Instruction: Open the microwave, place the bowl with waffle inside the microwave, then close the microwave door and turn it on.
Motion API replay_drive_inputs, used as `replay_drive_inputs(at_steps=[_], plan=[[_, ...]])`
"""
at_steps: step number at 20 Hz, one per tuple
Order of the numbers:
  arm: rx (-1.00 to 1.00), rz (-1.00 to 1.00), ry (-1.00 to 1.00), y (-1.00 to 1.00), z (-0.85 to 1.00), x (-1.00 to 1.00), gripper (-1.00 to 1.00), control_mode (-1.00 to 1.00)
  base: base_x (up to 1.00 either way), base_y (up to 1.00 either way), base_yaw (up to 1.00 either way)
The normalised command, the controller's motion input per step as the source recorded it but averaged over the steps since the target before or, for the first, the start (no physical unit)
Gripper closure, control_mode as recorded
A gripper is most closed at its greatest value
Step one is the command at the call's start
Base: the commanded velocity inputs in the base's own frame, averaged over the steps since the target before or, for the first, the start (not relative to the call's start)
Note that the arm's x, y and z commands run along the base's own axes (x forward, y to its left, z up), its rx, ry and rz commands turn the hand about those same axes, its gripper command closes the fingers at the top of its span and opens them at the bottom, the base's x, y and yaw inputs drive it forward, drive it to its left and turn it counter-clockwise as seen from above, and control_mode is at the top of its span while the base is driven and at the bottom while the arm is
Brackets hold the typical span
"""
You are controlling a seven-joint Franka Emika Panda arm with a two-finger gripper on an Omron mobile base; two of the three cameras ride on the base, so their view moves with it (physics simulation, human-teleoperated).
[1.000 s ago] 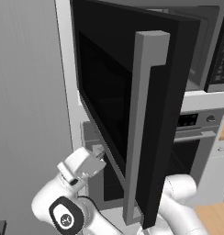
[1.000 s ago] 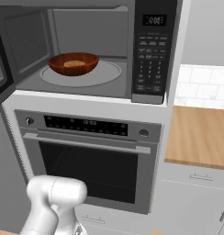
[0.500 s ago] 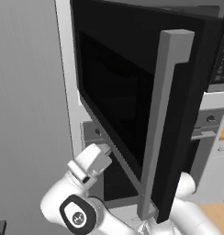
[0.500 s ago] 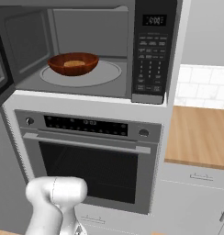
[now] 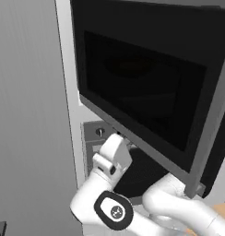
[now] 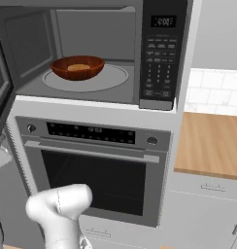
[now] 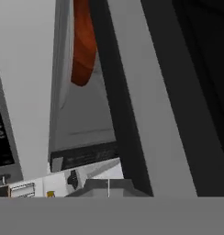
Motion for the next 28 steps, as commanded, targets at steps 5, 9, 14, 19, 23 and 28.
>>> replay_drive_inputs(at_steps=[5, 9, 14, 19, 23, 28], plan=[[-0.25, 0.14, 0.49, -0.49, 0.71, 0.04, 1.0, -1.0, 0.0, 0.0, 0.0], [-0.14, 0.07, 0.5, -0.2, 0.71, 0.07, 1.0, -1.0, 0.0, 0.0, 0.0], [-0.17, 0.0, 0.41, -0.23, 0.72, -0.23, 1.0, -1.0, 0.0, 0.0, 0.0], [-0.28, 0.15, 0.32, -0.47, 0.83, -0.38, 1.0, -1.0, 0.0, 0.0, 0.0], [-0.26, 0.25, 0.28, -0.52, 0.68, -0.35, 1.0, -1.0, 0.0, 0.0, 0.0], [-0.24, 0.21, 0.26, -0.62, 0.81, -0.38, 1.0, -1.0, 0.0, 0.0, 0.0]])
